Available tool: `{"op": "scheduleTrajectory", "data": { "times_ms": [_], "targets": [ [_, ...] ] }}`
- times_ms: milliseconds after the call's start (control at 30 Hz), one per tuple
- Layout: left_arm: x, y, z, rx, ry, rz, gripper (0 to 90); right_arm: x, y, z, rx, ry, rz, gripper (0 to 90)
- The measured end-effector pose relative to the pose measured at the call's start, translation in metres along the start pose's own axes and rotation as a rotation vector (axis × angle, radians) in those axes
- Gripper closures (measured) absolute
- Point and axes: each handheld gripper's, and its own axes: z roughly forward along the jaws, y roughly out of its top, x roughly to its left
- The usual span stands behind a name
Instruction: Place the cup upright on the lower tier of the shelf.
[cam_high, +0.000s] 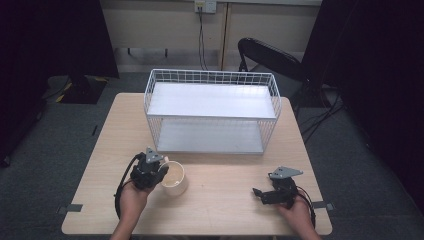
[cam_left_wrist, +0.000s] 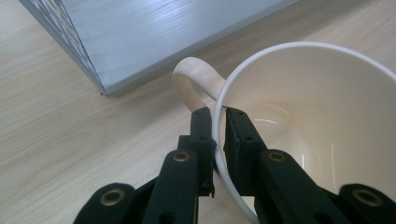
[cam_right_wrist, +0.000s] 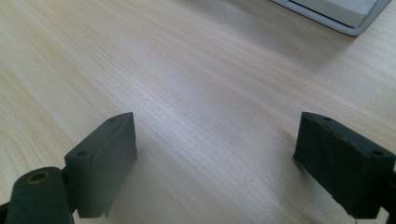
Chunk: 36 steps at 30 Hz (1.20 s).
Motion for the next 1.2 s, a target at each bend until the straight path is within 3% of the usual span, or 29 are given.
{"op": "scheduleTrajectory", "data": {
  "times_ms": [333, 667, 1200],
  "targets": [
    [0.002, 0.007, 0.003, -0.046, -0.009, -0.051, 82.4, 0.0, 0.0, 0.0, 0.0, 0.0, 0.0, 12.0],
    [0.005, 0.011, 0.009, -0.08, 0.017, -0.072, 82.5, 0.0, 0.0, 0.0, 0.0, 0.0, 0.0, 12.0],
    [0.007, 0.023, 0.016, -0.084, 0.054, -0.104, 82.5, 0.0, 0.0, 0.0, 0.0, 0.0, 0.0, 12.0]
  ]
}}
